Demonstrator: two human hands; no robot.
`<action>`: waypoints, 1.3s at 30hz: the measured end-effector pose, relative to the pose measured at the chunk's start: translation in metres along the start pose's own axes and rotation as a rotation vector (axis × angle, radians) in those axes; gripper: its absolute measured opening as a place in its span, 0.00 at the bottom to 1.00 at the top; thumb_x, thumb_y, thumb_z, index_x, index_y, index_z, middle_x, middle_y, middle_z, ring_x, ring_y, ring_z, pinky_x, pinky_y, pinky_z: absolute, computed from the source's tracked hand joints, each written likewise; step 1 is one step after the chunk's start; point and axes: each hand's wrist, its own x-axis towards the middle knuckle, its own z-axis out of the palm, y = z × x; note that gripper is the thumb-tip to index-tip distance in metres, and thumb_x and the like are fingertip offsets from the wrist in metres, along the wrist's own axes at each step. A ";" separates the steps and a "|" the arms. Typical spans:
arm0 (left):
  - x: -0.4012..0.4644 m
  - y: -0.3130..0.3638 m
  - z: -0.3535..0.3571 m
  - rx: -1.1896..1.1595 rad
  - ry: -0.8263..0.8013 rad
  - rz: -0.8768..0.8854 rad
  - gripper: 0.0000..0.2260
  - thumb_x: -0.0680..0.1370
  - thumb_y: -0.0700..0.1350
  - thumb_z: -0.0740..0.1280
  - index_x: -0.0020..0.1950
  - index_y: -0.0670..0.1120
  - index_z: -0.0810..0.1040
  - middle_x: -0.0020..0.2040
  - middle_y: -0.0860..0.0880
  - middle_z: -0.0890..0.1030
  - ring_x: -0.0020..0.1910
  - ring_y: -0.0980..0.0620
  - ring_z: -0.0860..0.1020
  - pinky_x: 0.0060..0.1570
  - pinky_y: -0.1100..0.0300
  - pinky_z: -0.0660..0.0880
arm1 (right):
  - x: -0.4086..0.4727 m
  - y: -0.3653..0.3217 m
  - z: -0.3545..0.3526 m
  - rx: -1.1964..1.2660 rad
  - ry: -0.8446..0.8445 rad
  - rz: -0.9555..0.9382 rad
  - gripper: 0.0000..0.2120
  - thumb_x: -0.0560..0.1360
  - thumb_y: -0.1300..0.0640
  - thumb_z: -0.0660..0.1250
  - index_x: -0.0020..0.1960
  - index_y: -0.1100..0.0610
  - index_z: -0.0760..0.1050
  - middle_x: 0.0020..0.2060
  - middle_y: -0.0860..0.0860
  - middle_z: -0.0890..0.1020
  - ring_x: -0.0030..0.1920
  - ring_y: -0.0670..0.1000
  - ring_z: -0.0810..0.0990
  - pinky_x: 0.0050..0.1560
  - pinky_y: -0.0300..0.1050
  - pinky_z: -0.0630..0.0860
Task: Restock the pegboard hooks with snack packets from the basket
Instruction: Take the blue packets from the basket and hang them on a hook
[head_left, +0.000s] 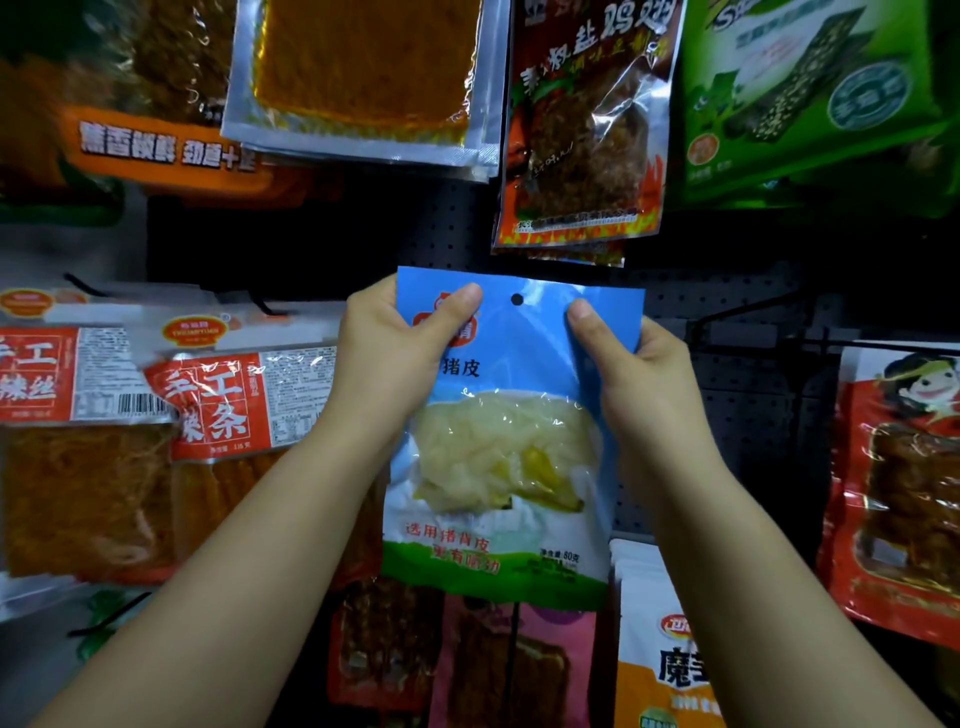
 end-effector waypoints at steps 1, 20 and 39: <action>0.001 -0.001 0.000 -0.006 -0.001 -0.009 0.07 0.73 0.47 0.73 0.35 0.56 0.81 0.36 0.56 0.85 0.38 0.56 0.84 0.34 0.60 0.79 | 0.001 0.000 0.000 0.007 0.000 0.010 0.07 0.77 0.52 0.67 0.45 0.55 0.81 0.41 0.51 0.87 0.42 0.51 0.86 0.40 0.45 0.82; 0.011 -0.071 0.002 0.144 -0.072 -0.228 0.06 0.74 0.44 0.71 0.45 0.55 0.78 0.45 0.54 0.84 0.46 0.53 0.83 0.50 0.50 0.80 | 0.029 0.049 0.002 -0.231 0.147 0.045 0.10 0.77 0.49 0.66 0.45 0.55 0.80 0.40 0.49 0.85 0.40 0.47 0.84 0.41 0.44 0.79; 0.028 -0.113 0.035 0.401 0.010 -0.214 0.14 0.77 0.43 0.67 0.61 0.42 0.70 0.57 0.45 0.78 0.55 0.46 0.78 0.48 0.57 0.73 | 0.075 0.092 -0.012 -0.756 0.337 0.072 0.18 0.75 0.46 0.66 0.35 0.58 0.66 0.30 0.52 0.71 0.32 0.53 0.68 0.30 0.44 0.62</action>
